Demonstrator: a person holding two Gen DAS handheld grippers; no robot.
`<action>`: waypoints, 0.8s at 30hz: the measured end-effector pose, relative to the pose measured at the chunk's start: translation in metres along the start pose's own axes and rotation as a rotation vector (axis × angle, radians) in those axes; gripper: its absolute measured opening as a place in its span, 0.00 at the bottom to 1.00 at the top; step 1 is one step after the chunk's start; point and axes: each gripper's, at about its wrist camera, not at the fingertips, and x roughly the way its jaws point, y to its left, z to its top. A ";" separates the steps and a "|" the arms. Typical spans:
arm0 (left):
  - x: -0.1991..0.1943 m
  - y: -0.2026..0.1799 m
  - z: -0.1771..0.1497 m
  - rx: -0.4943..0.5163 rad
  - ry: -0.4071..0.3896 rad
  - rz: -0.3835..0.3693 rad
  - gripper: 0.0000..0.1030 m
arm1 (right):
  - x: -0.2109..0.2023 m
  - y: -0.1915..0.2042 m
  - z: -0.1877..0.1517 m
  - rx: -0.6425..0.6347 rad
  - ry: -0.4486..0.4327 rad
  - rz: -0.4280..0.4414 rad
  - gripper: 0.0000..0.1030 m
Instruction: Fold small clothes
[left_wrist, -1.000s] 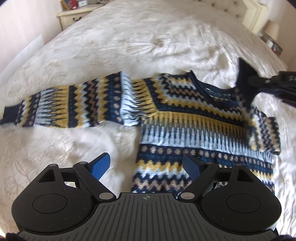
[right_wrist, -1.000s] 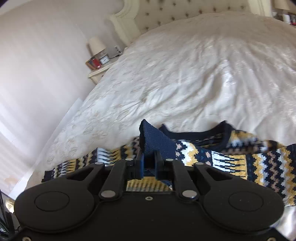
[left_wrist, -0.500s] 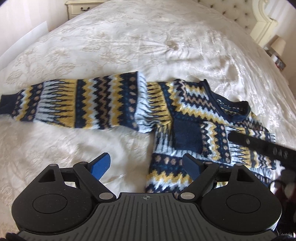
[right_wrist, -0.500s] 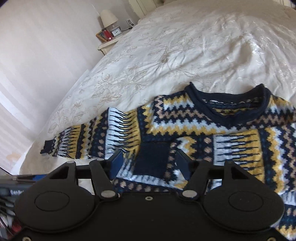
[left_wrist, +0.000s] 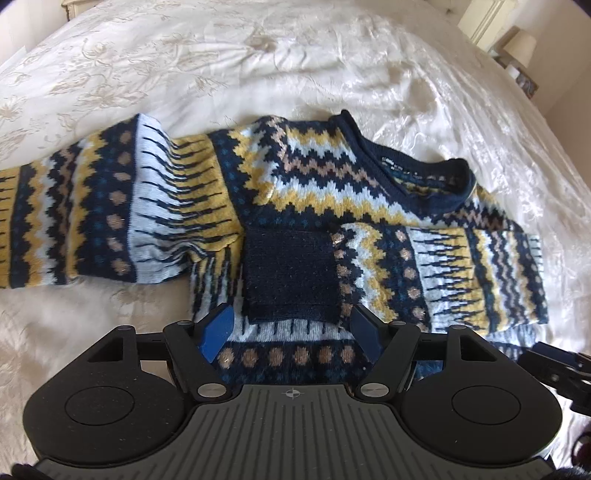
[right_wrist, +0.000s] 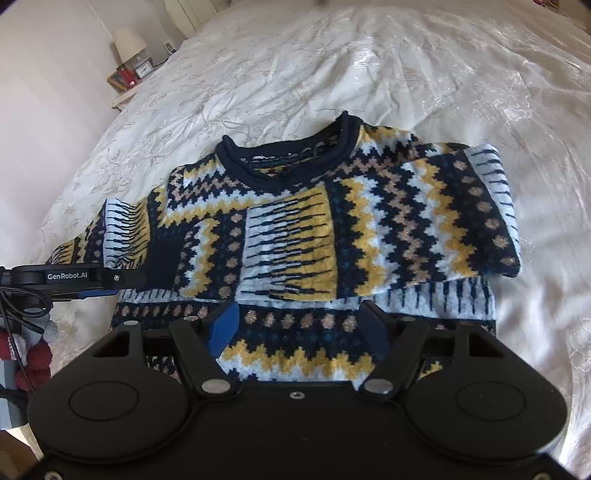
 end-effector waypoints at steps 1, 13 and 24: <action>0.005 0.000 0.001 0.001 0.007 0.000 0.67 | 0.000 -0.005 -0.001 0.009 0.005 0.000 0.72; 0.033 0.009 0.012 -0.095 -0.004 0.018 0.48 | 0.023 -0.017 0.001 0.010 0.065 0.040 0.73; -0.024 -0.008 0.025 -0.042 -0.136 0.011 0.07 | 0.022 -0.019 -0.004 0.029 0.072 0.045 0.73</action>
